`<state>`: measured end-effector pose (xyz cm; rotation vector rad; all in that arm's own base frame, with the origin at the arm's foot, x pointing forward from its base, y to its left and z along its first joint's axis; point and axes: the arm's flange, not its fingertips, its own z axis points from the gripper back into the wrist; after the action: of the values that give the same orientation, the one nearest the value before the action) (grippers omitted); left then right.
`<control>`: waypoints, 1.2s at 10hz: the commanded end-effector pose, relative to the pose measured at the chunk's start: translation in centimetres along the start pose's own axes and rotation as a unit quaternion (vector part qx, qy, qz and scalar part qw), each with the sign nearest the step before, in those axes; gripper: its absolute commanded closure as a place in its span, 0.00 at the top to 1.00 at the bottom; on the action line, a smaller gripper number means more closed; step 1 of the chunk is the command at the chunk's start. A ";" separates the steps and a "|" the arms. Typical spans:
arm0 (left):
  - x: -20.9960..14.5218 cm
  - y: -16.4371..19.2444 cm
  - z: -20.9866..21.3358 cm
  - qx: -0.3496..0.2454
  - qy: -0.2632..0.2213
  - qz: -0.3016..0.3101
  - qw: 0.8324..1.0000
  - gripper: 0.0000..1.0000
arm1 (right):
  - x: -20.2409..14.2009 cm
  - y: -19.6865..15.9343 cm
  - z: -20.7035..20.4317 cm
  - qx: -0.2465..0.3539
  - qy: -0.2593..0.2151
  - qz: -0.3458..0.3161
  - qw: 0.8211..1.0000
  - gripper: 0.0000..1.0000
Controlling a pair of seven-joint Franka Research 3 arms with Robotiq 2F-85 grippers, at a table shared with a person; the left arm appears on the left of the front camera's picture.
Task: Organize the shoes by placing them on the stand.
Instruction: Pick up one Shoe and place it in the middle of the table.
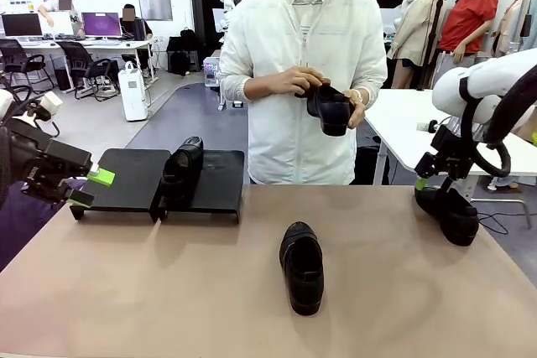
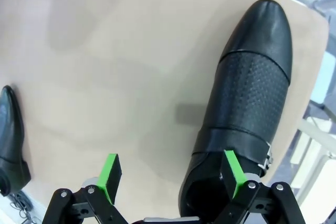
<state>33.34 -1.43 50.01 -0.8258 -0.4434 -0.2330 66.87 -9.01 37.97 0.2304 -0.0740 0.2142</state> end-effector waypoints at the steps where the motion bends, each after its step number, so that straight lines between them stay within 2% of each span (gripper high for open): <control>1: 0.0 -0.1 0.1 -0.007 -0.006 0.004 1.000 1.00 | 1.0 -0.3 0.1 -0.034 0.002 -0.023 0.999 1.00; 4: 0.0 -0.1 0.1 -0.007 -0.006 0.004 1.000 1.00 | 1.0 -1.5 -1.5 -0.048 -0.004 -0.026 0.998 1.00; 7: 0.0 -0.1 0.1 -0.007 -0.006 0.004 1.000 1.00 | 0.0 -1.4 -1.6 -0.011 0.044 -0.039 0.998 1.00; 10: 0.0 -0.1 0.1 -0.007 -0.006 0.004 1.000 1.00 | -0.5 -1.9 -1.6 -0.004 0.095 -0.061 0.994 1.00; 12: 0.0 -0.1 0.1 -0.007 -0.006 0.004 1.000 1.00 | -0.3 -1.9 -1.6 -0.008 0.076 -0.058 0.995 1.00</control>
<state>33.35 -1.43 50.01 -0.8258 -0.4432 -0.2329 65.91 -10.73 35.37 0.2286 0.0972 0.1289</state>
